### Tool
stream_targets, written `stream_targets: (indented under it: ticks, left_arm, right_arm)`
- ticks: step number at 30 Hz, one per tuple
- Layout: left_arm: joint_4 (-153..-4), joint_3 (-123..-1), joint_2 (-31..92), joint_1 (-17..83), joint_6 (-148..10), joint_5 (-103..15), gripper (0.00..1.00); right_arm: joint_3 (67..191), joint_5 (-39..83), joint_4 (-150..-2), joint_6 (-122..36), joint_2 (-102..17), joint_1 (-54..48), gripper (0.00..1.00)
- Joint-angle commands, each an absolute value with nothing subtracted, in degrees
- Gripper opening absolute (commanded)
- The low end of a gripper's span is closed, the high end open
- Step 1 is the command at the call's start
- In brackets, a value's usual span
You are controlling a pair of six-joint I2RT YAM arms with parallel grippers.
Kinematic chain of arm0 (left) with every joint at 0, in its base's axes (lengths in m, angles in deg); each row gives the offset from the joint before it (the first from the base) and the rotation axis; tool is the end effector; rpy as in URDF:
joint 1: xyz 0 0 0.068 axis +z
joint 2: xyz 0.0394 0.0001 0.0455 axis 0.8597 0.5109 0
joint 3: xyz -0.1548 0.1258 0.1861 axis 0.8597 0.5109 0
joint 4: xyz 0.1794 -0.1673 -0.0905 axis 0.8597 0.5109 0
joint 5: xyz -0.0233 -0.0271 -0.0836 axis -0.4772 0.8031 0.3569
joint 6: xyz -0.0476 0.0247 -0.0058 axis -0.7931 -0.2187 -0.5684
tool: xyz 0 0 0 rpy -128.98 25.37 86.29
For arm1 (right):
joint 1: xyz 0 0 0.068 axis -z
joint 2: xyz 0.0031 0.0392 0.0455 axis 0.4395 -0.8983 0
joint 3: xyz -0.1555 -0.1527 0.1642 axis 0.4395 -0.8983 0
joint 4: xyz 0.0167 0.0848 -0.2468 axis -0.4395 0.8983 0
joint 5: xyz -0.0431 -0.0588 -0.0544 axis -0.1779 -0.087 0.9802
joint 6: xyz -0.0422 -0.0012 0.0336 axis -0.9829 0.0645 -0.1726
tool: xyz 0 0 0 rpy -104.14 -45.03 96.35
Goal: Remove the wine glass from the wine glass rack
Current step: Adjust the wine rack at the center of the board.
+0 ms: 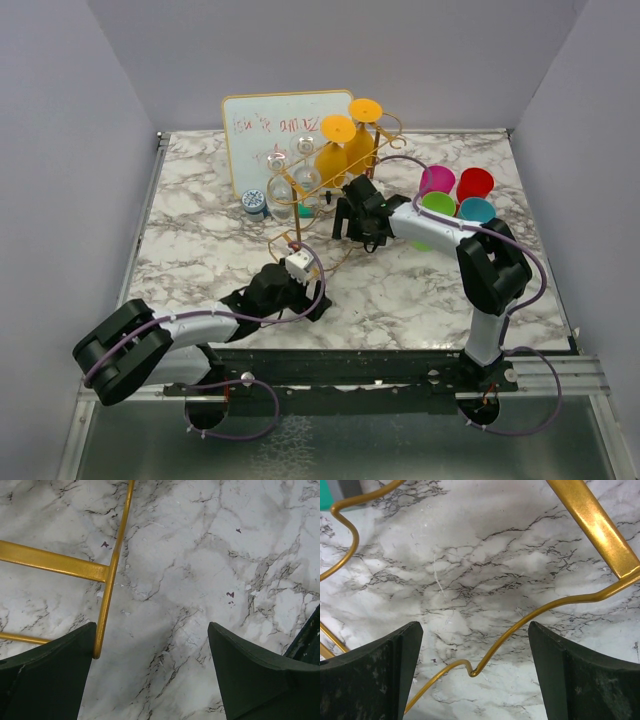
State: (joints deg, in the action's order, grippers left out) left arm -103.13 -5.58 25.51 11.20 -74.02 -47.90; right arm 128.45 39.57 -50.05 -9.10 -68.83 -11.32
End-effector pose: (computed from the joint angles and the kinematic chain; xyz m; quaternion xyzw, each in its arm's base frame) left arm 0.1440 -0.1647 0.1458 0.2497 0.8181 -0.3068 0.4173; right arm 0.3170 0.2343 0.1925 0.0511 0.9585 0.1013 0.2615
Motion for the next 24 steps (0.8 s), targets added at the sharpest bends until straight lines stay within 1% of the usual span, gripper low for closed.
stream_targets:
  ticks: [1, 6, 16, 24]
  left_arm:
    - [-104.51, -4.39, 24.04, 11.09, -75.3, -43.05, 0.91]
    - [-105.13, -4.06, 24.12, 10.73, -77.35, -40.1, 0.91]
    - [-106.42, -1.24, 24.02, 8.49, -80.03, -43.5, 0.9]
    - [-107.29, -0.84, 24.22, 7.16, -80.45, -44.76, 0.9]
  right_arm:
    - [130.66, 39.55, -49.23, -10.57, -70.13, -10.93, 0.93]
    - [131.18, 39.47, -49.08, -11.02, -70.61, -10.93, 0.93]
    - [131.16, 39.25, -48.32, -11.01, -72.24, -10.86, 0.93]
    - [128.36, 39.14, -48.79, -10.3, -69.03, -10.85, 0.93]
